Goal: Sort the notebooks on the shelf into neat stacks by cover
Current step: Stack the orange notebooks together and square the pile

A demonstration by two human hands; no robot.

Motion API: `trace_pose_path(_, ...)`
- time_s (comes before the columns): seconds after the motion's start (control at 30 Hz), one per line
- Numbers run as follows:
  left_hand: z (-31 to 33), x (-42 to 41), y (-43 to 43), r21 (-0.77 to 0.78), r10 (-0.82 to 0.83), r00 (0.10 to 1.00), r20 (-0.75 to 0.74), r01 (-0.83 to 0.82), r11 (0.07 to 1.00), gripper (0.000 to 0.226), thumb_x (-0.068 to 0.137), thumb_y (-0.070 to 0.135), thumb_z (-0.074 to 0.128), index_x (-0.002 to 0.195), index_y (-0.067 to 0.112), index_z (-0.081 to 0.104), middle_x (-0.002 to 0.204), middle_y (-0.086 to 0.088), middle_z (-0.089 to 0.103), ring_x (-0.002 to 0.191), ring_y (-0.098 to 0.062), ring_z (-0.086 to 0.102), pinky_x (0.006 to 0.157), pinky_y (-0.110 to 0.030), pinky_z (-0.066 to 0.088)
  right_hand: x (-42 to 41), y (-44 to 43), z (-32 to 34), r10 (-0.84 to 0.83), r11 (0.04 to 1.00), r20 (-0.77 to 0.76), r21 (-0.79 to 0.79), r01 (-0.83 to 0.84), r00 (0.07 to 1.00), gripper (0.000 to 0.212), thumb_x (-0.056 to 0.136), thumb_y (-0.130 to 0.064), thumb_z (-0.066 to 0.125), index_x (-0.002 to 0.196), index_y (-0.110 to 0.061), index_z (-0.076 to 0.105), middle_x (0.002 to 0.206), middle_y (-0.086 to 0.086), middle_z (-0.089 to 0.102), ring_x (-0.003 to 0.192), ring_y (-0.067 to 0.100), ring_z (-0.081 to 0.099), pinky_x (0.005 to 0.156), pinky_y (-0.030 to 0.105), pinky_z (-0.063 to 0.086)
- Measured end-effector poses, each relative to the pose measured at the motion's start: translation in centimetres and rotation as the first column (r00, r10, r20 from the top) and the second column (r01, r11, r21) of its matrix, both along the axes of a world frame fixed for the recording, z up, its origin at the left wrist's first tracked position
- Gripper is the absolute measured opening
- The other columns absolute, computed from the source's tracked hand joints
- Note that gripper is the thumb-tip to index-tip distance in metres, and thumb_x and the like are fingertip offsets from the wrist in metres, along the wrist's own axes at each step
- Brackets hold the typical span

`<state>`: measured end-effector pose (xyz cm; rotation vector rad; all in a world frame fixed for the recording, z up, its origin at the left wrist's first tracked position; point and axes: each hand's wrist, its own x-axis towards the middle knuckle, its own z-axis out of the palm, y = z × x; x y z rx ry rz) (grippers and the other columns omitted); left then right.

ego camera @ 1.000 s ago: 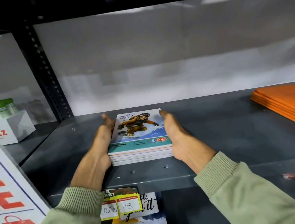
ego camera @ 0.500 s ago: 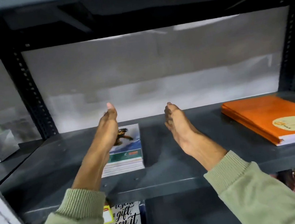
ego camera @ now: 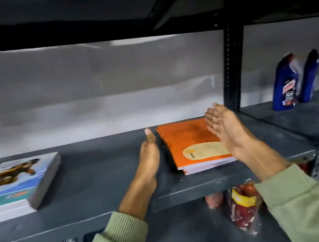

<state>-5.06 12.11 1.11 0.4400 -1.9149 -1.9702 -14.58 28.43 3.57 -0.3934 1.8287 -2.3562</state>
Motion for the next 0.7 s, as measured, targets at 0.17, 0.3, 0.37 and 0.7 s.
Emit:
trace_pose_path(0.17,-0.7,-2.2,4.3,0.061,0.054,0.998,0.019,-0.055,0.997,0.064,0.097,0.06,0.02,0.111,0.018,0.066,0.102,-0.007,0.075,0.085,-0.02,0.073,0.072,-0.028,0.058,-3.6,7.0,-0.6,-0.063,0.953,-0.031,0.295,0.07,0.998,0.064,0.094,-0.05,0.039,0.149,-0.017,0.035,0.156,0.004,0.037,0.142,0.018,0.036,0.118,0.037,0.023)
trace_pose_path(0.3,-0.9,-2.9,5.9,0.154,0.142,0.989,0.045,-0.147,0.977,0.065,0.096,0.061,0.022,0.119,0.018,0.065,0.103,-0.011,0.076,0.084,-0.025,0.075,0.06,-0.029,0.059,-5.0,8.4,-2.2,-0.001,0.877,0.06,0.48,-0.028,0.998,0.075,0.084,-0.064,0.044,0.147,-0.026,0.039,0.157,0.001,0.036,0.142,0.02,0.034,0.118,0.04,0.021)
trace_pose_path(0.37,-0.8,-3.1,6.5,0.218,0.162,0.986,0.049,-0.169,0.961,0.059,0.097,0.059,0.025,0.113,0.02,0.066,0.102,-0.012,0.076,0.08,-0.025,0.074,0.057,-0.028,0.059,-5.0,8.4,-2.5,0.069,0.87,0.125,0.478,-0.121,0.99,0.052,0.095,-0.053,0.041,0.134,-0.021,0.053,0.133,0.003,0.06,0.12,0.019,0.056,0.102,0.033,0.038)
trace_pose_path(0.7,-0.6,-3.7,8.5,0.322,0.175,0.983,0.056,-0.184,0.929,0.055,0.093,0.062,0.039,0.12,0.022,0.064,0.076,-0.004,0.078,0.052,-0.02,0.074,0.041,-0.026,0.055,-5.5,8.2,-4.3,0.164,0.95,0.239,0.223,-0.219,0.957,0.043,0.089,-0.045,0.054,0.108,-0.012,0.073,0.098,0.011,0.078,0.075,0.024,0.071,0.067,0.032,0.055)
